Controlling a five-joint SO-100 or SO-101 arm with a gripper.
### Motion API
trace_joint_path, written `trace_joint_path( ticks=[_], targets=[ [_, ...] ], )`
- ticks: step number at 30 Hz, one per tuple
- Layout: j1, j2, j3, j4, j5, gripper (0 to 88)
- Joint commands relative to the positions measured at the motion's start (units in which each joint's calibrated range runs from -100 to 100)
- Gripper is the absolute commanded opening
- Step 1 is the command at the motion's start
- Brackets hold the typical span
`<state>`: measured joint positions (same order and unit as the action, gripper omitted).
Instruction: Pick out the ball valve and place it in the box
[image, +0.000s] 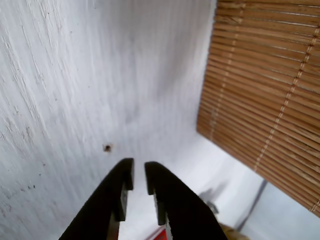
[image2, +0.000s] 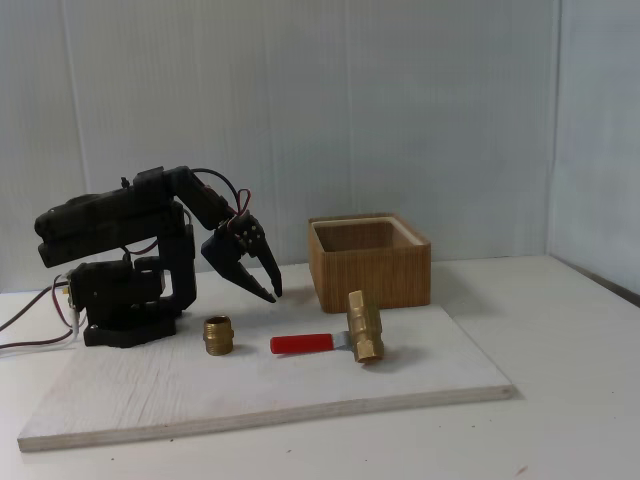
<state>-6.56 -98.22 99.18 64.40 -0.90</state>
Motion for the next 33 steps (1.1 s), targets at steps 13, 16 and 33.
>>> trace_joint_path(
  ticks=[13, 16, 33],
  targets=[
    [-1.34, -0.17, 0.55, 0.13, 0.08, 0.8],
    [-1.41, -0.25, 0.55, 0.13, 0.08, 0.8],
    [-1.63, -0.25, 0.55, 0.13, 0.08, 0.8]
  ],
)
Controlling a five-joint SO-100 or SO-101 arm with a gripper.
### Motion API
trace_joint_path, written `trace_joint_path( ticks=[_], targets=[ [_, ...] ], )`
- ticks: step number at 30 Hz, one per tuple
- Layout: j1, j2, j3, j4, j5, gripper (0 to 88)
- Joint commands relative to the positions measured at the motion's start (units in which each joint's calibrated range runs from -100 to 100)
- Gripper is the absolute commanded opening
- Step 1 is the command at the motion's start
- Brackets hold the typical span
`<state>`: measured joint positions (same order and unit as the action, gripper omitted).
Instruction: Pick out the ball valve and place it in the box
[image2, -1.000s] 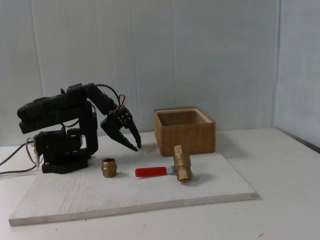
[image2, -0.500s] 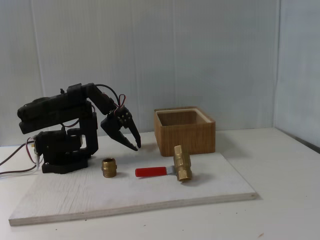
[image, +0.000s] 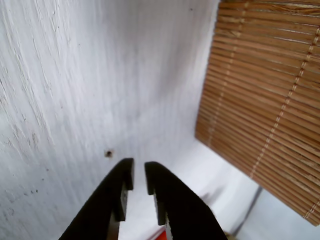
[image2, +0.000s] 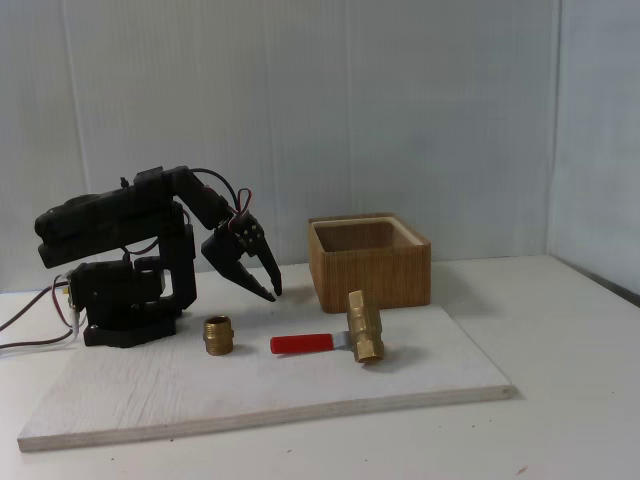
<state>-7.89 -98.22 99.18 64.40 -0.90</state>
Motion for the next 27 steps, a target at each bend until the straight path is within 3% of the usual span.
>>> trace_joint_path(
  ticks=[1, 27],
  targets=[
    [-0.37, -0.25, 0.55, 0.13, 0.08, 0.8],
    [-0.23, -0.42, -5.41, -5.04, 0.08, 0.7]
  ],
)
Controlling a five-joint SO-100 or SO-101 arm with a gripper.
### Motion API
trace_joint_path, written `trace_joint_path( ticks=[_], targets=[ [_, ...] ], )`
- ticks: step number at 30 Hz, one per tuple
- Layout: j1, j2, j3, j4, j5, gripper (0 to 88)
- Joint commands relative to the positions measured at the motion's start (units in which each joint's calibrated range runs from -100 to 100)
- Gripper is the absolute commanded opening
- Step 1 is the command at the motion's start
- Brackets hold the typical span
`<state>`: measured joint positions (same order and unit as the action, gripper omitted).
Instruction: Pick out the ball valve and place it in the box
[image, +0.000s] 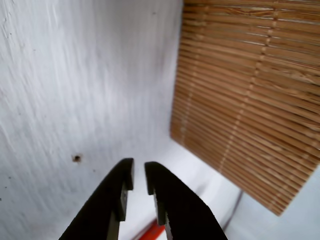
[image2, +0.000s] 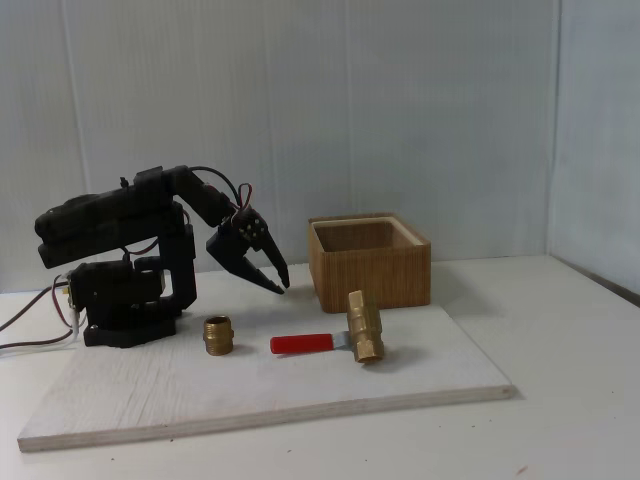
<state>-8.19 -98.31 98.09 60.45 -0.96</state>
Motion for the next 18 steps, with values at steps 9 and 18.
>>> trace_joint_path(
  ticks=[9, 18],
  targets=[
    [0.22, -0.25, -13.89, -1.08, 0.13, 0.6],
    [0.37, 0.43, -24.18, 0.38, 0.13, 0.6]
  ],
)
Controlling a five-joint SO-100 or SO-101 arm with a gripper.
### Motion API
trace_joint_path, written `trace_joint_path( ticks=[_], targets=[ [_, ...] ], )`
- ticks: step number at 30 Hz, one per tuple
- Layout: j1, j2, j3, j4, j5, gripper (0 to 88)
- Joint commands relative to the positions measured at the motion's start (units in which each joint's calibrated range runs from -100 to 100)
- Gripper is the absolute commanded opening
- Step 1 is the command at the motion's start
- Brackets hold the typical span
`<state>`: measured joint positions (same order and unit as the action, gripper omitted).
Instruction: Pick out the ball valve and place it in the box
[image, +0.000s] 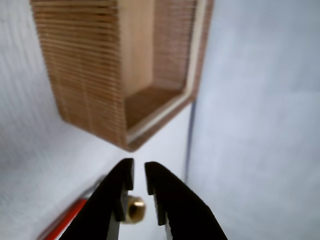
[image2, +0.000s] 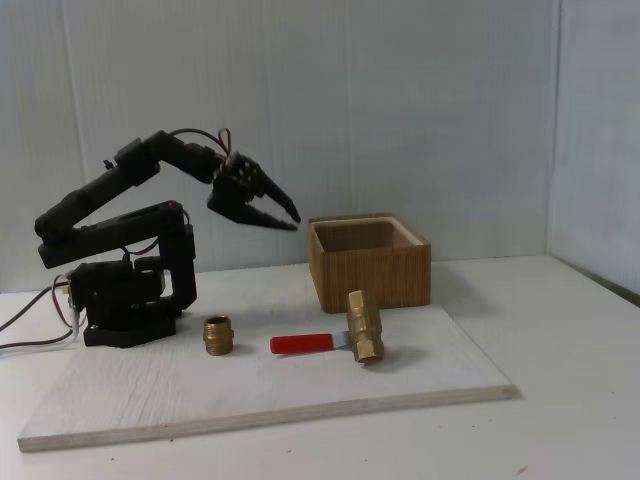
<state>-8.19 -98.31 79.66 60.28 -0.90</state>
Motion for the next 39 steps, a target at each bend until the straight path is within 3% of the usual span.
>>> trace_joint_path(
  ticks=[1, 13, 20, 28, 39],
  targets=[
    [0.37, 0.43, -7.46, 1.58, 0.08, 0.6],
    [7.82, 0.51, -22.8, 3.05, 0.13, 0.6],
    [15.2, 2.97, -24.61, -4.18, 0.13, 0.5],
    [24.79, 17.89, -29.93, -11.16, -0.23, 0.5],
    [29.74, 43.24, -49.88, -4.44, -0.03, 0.6]
  ],
)
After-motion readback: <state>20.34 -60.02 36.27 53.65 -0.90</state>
